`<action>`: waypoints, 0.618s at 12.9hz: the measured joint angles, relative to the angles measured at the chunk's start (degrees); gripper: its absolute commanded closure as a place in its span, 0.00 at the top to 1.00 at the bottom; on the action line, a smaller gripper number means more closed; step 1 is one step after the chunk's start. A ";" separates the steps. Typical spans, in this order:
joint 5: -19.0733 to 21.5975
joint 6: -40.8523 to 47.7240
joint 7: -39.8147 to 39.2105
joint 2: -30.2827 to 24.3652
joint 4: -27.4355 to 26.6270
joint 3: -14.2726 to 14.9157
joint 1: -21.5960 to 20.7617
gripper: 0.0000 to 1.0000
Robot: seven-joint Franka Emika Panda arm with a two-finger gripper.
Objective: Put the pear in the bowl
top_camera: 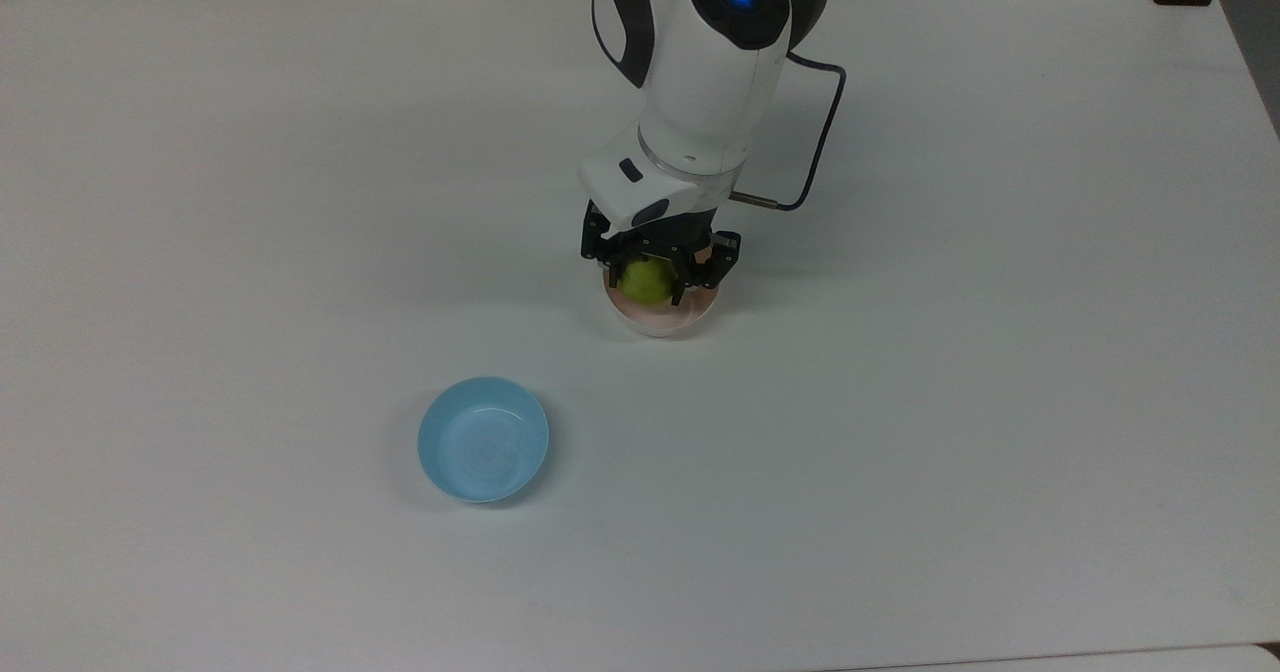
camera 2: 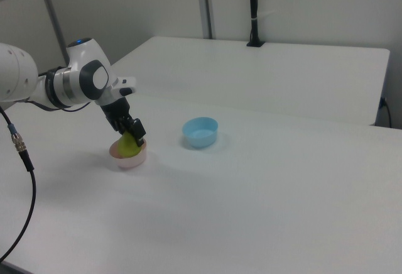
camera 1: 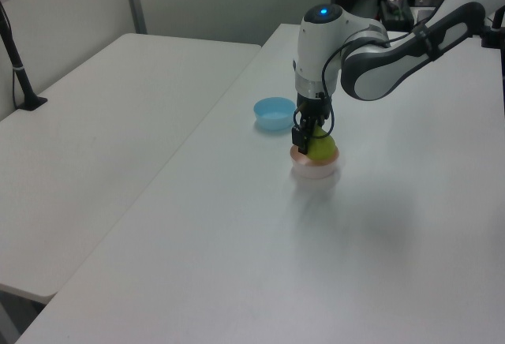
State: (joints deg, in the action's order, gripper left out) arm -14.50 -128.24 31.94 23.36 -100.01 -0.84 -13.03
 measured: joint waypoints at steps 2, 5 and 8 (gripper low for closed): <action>-0.02 -0.01 0.00 0.01 0.02 0.00 0.00 0.58; -0.22 -0.09 0.00 0.07 0.04 -0.01 -0.11 1.00; -0.57 -0.17 0.03 0.07 0.22 -0.03 -1.18 1.00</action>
State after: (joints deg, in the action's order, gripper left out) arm -15.07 -128.41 31.97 23.43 -99.79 -0.87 -14.20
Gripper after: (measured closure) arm 0.194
